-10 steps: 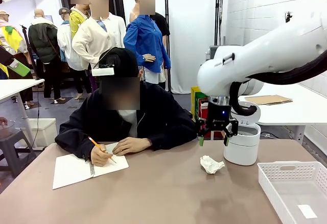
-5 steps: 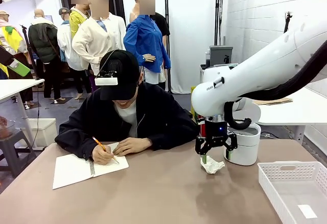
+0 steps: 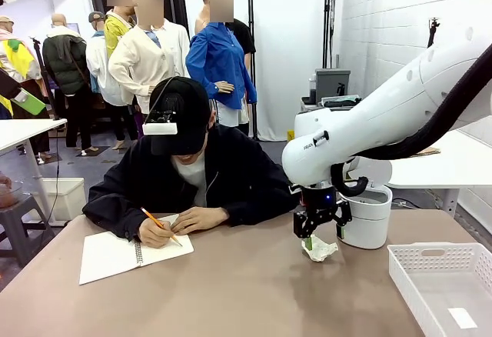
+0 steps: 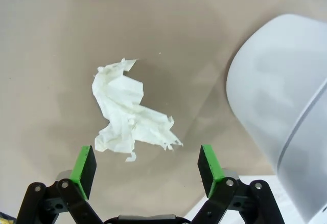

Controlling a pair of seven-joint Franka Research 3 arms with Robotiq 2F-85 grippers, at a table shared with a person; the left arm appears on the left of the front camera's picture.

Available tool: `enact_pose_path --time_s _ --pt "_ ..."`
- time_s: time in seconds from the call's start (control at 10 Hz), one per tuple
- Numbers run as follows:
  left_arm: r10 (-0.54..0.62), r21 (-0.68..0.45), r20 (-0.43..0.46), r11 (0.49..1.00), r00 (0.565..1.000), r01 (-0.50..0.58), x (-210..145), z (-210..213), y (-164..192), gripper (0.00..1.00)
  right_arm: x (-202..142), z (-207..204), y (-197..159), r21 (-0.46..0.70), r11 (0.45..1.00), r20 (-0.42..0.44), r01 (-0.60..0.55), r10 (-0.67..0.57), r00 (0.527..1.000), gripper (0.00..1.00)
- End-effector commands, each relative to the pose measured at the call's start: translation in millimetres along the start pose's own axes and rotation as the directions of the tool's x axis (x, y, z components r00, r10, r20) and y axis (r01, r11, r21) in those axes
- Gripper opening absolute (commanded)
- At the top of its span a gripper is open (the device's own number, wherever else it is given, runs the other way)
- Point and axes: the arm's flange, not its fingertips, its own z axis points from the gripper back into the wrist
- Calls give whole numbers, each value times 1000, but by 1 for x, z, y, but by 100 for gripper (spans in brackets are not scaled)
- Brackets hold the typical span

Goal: Sort the paper based on its condition.
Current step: If a person hands you a paper, place it in the Organizing basket , and if it's crumpled, put it in the Trash can.

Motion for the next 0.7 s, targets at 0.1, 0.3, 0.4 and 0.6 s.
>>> enact_pose_path --time_s 0.1,0.3,0.4,0.6 --pt "3 7 -3 1000 1000 -3 0 1 1 100 19 -7 -4 43 995 51 -87 85 995 100" --pt "3 7 -3 1000 1000 -3 0 1 1 100 24 -12 -5 71 992 68 -107 103 992 100" --pt "3 7 -3 1000 1000 -3 0 1 1 100 25 -19 -4 64 991 57 -114 111 992 100" --pt "3 7 -3 1000 1000 -3 0 1 1 100 25 -29 -1 83 988 53 -131 127 991 100"
